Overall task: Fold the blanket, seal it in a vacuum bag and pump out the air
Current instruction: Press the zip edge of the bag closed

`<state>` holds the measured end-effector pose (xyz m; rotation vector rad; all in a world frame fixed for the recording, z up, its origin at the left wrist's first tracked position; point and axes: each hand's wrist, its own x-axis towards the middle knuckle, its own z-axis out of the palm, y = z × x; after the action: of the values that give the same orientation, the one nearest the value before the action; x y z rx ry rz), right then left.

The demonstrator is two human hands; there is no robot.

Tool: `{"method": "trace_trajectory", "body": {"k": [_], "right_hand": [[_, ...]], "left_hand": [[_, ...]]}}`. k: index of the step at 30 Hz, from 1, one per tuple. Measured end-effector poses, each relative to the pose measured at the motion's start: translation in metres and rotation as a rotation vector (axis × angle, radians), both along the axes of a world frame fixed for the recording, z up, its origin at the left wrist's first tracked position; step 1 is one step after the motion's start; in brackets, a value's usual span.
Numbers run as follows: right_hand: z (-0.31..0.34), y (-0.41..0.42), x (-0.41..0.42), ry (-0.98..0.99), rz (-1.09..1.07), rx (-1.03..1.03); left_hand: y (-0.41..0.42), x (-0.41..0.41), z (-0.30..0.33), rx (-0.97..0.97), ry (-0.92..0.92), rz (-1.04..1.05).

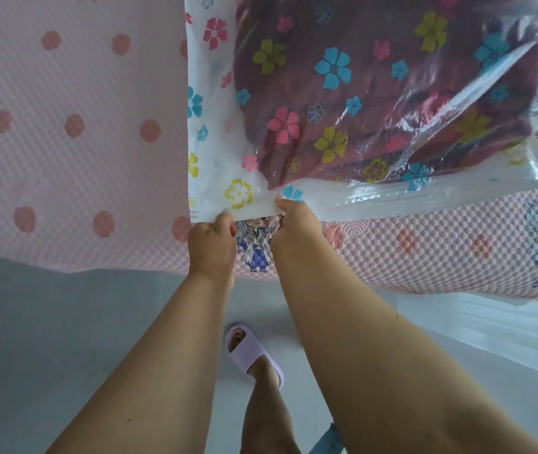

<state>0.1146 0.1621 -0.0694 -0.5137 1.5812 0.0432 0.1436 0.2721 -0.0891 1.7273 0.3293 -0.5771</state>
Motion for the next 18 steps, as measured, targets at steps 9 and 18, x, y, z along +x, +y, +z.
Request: {"method": "trace_trajectory", "body": {"k": [9, 18], "right_hand": [[-0.006, 0.011, -0.002, -0.105, -0.087, 0.004], [-0.008, 0.002, -0.007, -0.16, -0.115, 0.013]], "left_hand": [[-0.047, -0.013, 0.013, -0.16, 0.463, -0.017], [-0.057, -0.016, 0.008, -0.088, 0.147, 0.016]]}}
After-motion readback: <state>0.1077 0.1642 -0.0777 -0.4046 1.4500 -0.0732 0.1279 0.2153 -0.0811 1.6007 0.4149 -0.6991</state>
